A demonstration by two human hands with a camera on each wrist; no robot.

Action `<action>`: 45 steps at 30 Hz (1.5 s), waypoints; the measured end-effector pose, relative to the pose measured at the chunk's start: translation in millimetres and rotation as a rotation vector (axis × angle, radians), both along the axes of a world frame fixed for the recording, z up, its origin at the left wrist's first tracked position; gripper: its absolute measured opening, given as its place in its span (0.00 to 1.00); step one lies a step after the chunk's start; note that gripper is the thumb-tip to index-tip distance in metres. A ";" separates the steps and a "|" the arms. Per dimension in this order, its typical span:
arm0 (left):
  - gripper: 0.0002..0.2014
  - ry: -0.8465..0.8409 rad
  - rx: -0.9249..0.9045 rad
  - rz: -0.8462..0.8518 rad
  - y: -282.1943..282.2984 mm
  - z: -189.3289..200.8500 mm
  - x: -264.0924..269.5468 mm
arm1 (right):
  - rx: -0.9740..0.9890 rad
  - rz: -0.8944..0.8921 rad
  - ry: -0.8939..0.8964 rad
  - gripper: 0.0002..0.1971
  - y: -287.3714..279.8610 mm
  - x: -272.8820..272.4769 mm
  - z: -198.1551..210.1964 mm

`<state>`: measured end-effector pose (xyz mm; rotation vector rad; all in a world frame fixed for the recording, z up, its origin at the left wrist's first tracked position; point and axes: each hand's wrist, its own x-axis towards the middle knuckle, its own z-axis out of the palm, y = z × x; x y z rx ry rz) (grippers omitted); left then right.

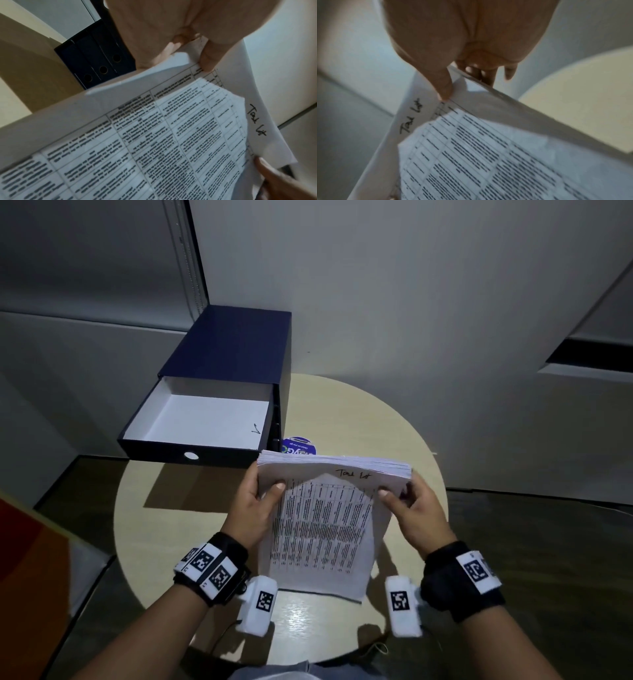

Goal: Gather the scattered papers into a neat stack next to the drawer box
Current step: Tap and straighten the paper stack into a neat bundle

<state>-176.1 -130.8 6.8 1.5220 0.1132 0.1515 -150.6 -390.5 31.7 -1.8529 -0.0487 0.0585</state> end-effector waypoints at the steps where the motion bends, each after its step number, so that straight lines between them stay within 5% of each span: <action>1: 0.19 -0.004 -0.006 -0.017 -2.3 1.7 -0.6 | 0.068 -0.037 0.024 0.17 1.5 -0.2 -7.0; 6: 0.16 -0.037 0.058 -0.073 -11.8 17.3 2.6 | 0.114 -0.107 -0.083 0.16 16.5 -8.9 -5.9; 12: 0.19 -0.182 0.200 0.060 -21.4 22.5 -0.1 | 0.087 -0.125 -0.342 0.18 27.6 -17.5 13.1; 17: 0.18 -0.156 0.226 0.003 -21.5 5.0 -8.1 | 0.053 -0.155 -0.174 0.17 23.7 -30.8 -18.2; 21: 0.19 -0.217 0.178 0.023 -26.7 22.7 -3.0 | 0.145 -0.249 -0.265 0.14 28.0 -22.3 -3.8; 24: 0.15 -0.213 0.151 0.119 -31.6 30.6 9.3 | 0.164 -0.339 -0.317 0.21 34.6 -11.5 5.1; 35: 0.09 -0.069 0.042 0.270 -34.7 31.0 33.0 | 0.212 -0.506 -0.159 0.09 34.0 9.4 2.7; 38: 0.10 -0.107 0.013 0.209 -33.4 34.0 31.4 | 0.268 -0.424 -0.169 0.08 29.1 10.8 2.3; 41: 0.23 -0.171 0.010 -0.022 -19.6 20.6 21.4 | 0.380 -0.169 -0.165 0.30 14.2 3.2 -10.9; 43: 0.29 -0.109 0.199 -0.116 -10.3 5.0 14.4 | 0.266 -0.091 -0.113 0.33 5.8 -7.0 -23.0; 45: 0.23 -0.032 0.309 -0.101 -7.8 -6.6 11.9 | 0.106 -0.099 -0.069 0.28 4.1 -12.9 -33.5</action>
